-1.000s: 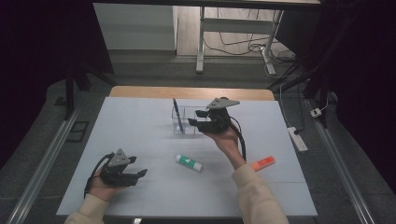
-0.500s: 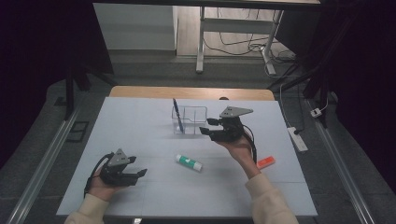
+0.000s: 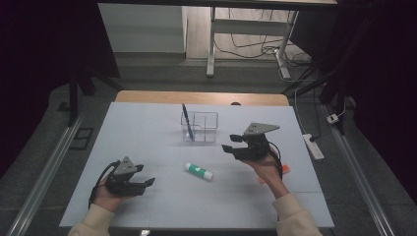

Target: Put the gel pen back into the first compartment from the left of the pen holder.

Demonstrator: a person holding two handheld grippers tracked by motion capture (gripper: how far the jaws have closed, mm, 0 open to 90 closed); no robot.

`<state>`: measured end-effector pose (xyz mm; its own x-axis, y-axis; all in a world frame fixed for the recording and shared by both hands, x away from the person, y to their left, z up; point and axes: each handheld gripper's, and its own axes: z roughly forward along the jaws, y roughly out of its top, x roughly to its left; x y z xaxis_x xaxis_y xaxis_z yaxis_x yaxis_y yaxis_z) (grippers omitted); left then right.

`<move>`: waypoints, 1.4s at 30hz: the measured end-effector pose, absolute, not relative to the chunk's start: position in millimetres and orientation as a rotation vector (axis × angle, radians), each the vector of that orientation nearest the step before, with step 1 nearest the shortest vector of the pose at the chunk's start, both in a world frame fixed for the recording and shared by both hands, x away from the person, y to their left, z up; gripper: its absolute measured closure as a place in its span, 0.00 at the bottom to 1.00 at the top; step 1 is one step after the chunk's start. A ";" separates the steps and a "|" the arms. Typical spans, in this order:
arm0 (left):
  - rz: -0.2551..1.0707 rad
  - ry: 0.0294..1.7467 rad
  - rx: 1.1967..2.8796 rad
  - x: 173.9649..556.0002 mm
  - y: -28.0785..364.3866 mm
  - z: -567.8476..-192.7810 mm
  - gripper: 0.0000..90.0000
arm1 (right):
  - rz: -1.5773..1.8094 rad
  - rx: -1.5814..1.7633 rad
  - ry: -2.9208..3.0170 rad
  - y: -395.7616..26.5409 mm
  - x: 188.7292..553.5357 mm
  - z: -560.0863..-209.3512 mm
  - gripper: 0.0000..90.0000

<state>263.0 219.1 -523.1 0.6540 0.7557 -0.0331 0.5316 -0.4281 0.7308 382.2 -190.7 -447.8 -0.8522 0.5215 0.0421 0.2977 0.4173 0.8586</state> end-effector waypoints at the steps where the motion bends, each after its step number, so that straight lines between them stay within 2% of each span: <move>1: 0.390 0.993 2.133 263.0 219.1 -523.1 0.36 | 1.401 0.721 2.444 -193.4 380.9 -448.7 0.49; 19: 0.389 0.987 2.135 262.2 219.7 -523.2 0.36 | 1.280 0.712 2.507 -245.1 364.9 -463.0 0.41; 42: 0.390 0.990 2.140 262.1 219.9 -524.3 0.36 | 1.190 0.656 2.576 -285.0 359.7 -456.8 0.38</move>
<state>262.1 219.9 -524.3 0.6568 0.7535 -0.0296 0.5305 -0.4338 0.7283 359.7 -285.0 -456.8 -0.8737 0.4862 -0.0188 0.3008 0.5702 0.7645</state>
